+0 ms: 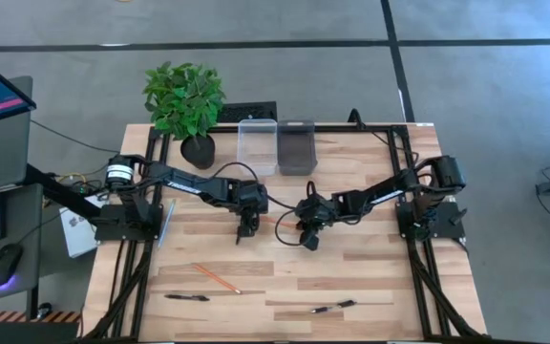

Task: Sort pens & pencils
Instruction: Put the top orange pencil into the transparent bin

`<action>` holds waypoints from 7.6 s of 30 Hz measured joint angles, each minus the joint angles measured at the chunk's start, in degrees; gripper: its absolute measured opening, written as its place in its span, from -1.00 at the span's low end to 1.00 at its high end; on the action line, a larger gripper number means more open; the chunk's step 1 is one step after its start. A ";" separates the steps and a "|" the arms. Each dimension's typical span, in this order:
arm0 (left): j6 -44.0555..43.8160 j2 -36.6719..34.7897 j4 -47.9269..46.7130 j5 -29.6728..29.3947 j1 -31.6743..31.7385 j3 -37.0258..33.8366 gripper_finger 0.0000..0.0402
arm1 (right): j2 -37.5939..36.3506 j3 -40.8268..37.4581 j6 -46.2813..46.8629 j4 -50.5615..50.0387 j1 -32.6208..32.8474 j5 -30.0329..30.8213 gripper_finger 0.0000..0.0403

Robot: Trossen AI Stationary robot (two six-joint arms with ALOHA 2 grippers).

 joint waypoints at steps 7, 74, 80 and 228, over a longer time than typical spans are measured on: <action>1.54 0.03 0.29 0.52 -0.11 -0.09 -0.26 | -0.11 1.46 0.46 -3.58 0.14 -0.19 -0.69; 4.17 0.07 1.50 1.45 -0.07 -0.20 -0.44 | 0.01 3.41 -3.63 -7.25 1.00 0.79 -0.14; 4.19 0.07 1.48 1.44 -0.07 -0.19 -0.44 | -0.26 3.59 -1.25 -10.15 1.20 1.57 -0.25; 4.40 0.05 0.06 1.40 -0.07 -0.15 -0.44 | -1.62 8.80 2.51 -20.55 3.89 0.03 -0.28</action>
